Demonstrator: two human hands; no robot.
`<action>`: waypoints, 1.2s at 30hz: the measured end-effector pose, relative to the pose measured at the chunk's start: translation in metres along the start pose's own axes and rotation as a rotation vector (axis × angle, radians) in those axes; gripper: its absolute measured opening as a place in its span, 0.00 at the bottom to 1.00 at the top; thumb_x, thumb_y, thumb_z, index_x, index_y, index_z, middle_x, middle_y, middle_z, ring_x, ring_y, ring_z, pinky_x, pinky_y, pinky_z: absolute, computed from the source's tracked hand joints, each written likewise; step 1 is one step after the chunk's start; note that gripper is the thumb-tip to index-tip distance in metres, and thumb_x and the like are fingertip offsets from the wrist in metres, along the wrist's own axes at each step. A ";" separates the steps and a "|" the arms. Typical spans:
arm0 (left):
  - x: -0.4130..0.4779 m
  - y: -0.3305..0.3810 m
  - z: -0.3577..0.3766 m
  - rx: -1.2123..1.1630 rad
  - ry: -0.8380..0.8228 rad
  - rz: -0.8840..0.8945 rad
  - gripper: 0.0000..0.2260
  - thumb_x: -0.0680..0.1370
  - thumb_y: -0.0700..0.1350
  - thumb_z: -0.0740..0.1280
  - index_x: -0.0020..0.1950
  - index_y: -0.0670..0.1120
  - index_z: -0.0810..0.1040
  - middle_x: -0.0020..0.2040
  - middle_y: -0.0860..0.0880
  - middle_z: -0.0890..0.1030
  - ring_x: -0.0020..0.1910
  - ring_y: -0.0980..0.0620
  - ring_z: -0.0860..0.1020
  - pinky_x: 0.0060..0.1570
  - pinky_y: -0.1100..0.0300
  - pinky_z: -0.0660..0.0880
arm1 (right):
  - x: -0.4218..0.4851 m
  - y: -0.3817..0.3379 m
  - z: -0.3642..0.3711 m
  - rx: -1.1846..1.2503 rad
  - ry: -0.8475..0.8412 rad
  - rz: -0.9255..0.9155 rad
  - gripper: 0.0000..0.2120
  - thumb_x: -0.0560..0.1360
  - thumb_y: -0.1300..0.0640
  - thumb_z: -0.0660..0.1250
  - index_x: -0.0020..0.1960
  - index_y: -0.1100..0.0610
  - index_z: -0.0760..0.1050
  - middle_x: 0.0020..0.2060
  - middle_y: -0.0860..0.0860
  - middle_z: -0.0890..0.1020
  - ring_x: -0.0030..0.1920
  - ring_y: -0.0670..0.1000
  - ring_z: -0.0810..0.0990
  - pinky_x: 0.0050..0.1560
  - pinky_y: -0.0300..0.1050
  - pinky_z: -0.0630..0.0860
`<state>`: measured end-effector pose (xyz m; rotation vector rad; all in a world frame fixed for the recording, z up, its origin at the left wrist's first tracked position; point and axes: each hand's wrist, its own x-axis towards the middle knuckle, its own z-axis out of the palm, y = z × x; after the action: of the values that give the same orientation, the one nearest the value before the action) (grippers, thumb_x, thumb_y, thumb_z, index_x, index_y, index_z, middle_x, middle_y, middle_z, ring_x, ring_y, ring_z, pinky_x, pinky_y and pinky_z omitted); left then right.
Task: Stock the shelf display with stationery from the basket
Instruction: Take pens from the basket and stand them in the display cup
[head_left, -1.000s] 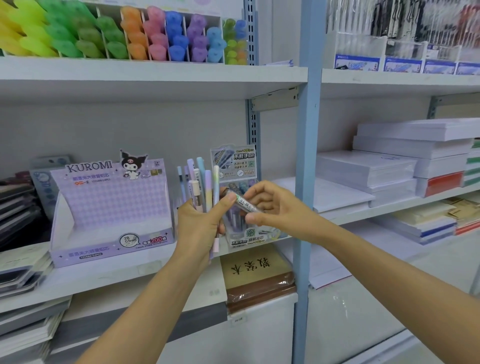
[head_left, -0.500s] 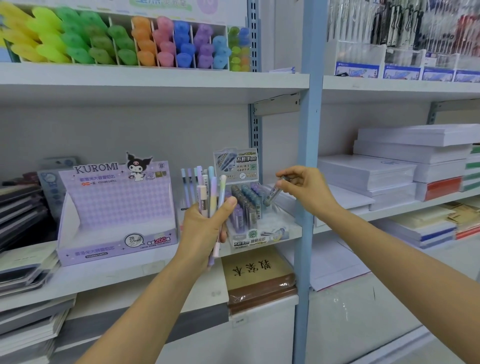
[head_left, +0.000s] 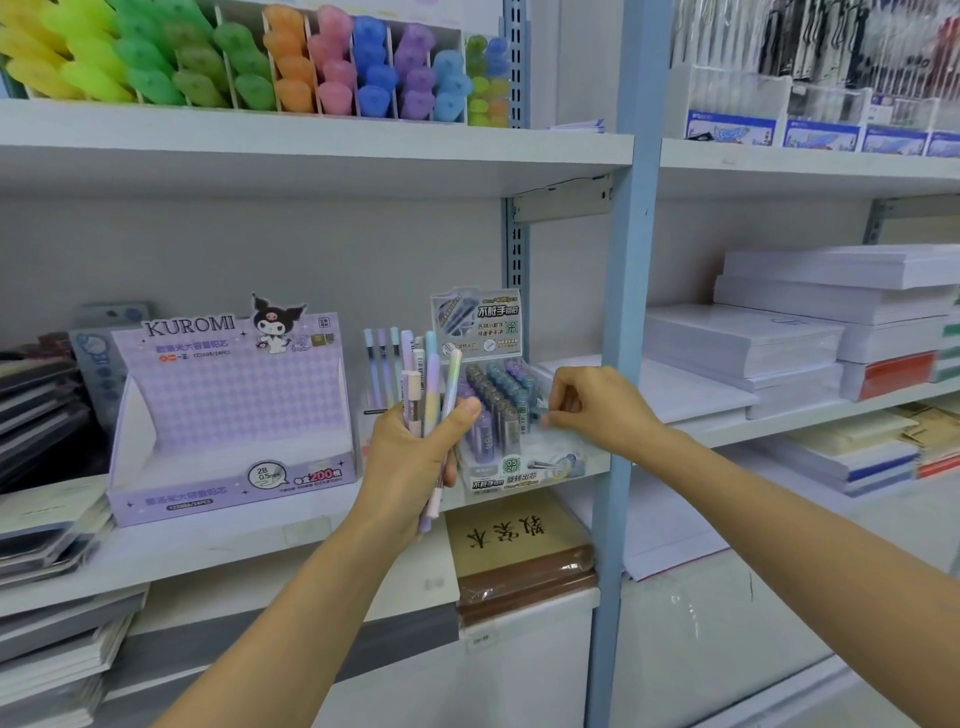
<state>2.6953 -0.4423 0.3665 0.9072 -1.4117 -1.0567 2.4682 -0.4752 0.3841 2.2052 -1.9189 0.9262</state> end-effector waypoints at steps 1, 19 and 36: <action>0.000 0.000 0.001 0.002 -0.007 -0.001 0.14 0.70 0.59 0.73 0.37 0.49 0.78 0.24 0.46 0.74 0.17 0.50 0.68 0.17 0.61 0.70 | 0.001 -0.003 0.000 -0.037 -0.034 -0.021 0.07 0.72 0.55 0.74 0.48 0.54 0.78 0.37 0.47 0.79 0.42 0.51 0.77 0.41 0.44 0.71; 0.001 -0.002 0.001 0.005 -0.022 0.032 0.10 0.73 0.53 0.73 0.37 0.49 0.77 0.25 0.46 0.73 0.19 0.54 0.70 0.20 0.63 0.71 | 0.025 -0.001 0.002 0.281 0.207 0.046 0.12 0.72 0.56 0.75 0.52 0.56 0.75 0.37 0.48 0.79 0.37 0.46 0.77 0.41 0.38 0.73; 0.002 -0.006 -0.003 0.004 -0.034 0.014 0.12 0.74 0.51 0.73 0.37 0.46 0.75 0.24 0.47 0.72 0.18 0.54 0.69 0.17 0.64 0.68 | 0.025 0.003 0.026 0.074 0.247 -0.046 0.08 0.77 0.52 0.68 0.55 0.52 0.77 0.47 0.49 0.82 0.43 0.53 0.79 0.44 0.47 0.76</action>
<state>2.6982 -0.4466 0.3613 0.8851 -1.4468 -1.0636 2.4767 -0.5091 0.3736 2.0490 -1.7436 1.2152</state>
